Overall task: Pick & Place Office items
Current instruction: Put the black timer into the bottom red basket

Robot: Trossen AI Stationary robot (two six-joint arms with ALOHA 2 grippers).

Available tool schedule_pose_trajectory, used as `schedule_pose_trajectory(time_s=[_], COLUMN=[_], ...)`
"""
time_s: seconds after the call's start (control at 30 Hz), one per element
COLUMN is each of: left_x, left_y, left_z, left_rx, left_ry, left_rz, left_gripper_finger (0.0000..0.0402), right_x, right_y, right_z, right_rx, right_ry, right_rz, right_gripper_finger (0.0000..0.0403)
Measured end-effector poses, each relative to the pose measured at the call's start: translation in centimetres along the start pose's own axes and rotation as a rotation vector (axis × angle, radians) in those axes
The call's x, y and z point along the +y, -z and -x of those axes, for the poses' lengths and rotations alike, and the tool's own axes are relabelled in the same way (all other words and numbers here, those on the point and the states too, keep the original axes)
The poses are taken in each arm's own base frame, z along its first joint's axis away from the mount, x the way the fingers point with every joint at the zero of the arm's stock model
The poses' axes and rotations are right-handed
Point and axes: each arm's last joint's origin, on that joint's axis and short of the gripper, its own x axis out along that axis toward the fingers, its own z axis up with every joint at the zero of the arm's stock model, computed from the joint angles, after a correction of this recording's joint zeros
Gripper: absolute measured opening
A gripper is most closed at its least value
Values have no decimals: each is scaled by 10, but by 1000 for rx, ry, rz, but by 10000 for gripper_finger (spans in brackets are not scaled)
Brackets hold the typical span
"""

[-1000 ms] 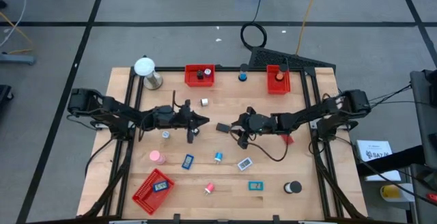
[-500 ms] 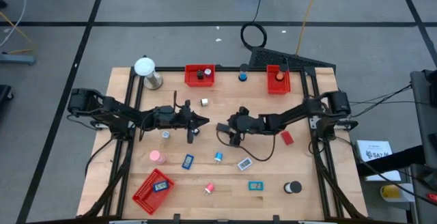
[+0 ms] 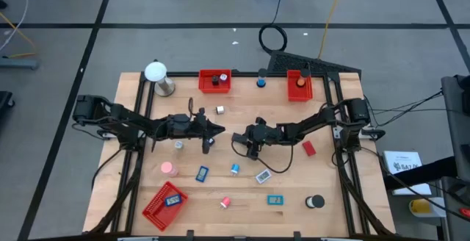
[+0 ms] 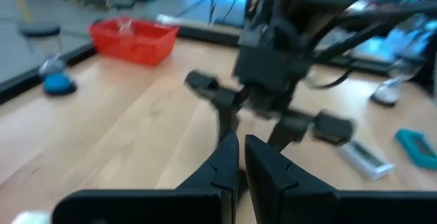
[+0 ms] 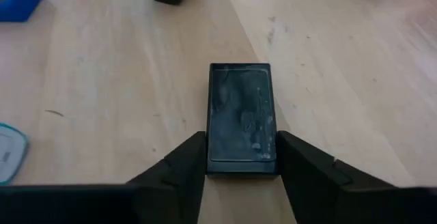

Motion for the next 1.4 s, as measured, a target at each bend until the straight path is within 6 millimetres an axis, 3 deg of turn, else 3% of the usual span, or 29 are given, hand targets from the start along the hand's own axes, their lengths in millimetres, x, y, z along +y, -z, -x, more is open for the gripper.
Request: schedule_pose_trajectory(time_s=[0.23, 0.63, 0.83, 1.1, 1.4], left_x=[-4, -21, -30, -37, -39], left_y=[-6, -18, -20, -18, -26], left_z=[-14, -21, -38, -67, -71], left_rx=[213, 334, 409, 556, 588], left_ry=[-31, 20, 48, 29, 51], left_rz=[-46, -150, -157, -255, -257], left_gripper_finger=[51, 253, 310, 299, 191], right_x=[1, 13, 16, 23, 28], right_y=[-2, -24, -25, -26, -26], right_z=[3, 24, 25, 26, 28], right_rx=[5, -110, -134, -158, -173], right_ry=[-33, -95, -102, -123, -135], right_rz=[10, 75, 116, 143, 159], right_gripper_finger=[148, 148, 151, 154, 153])
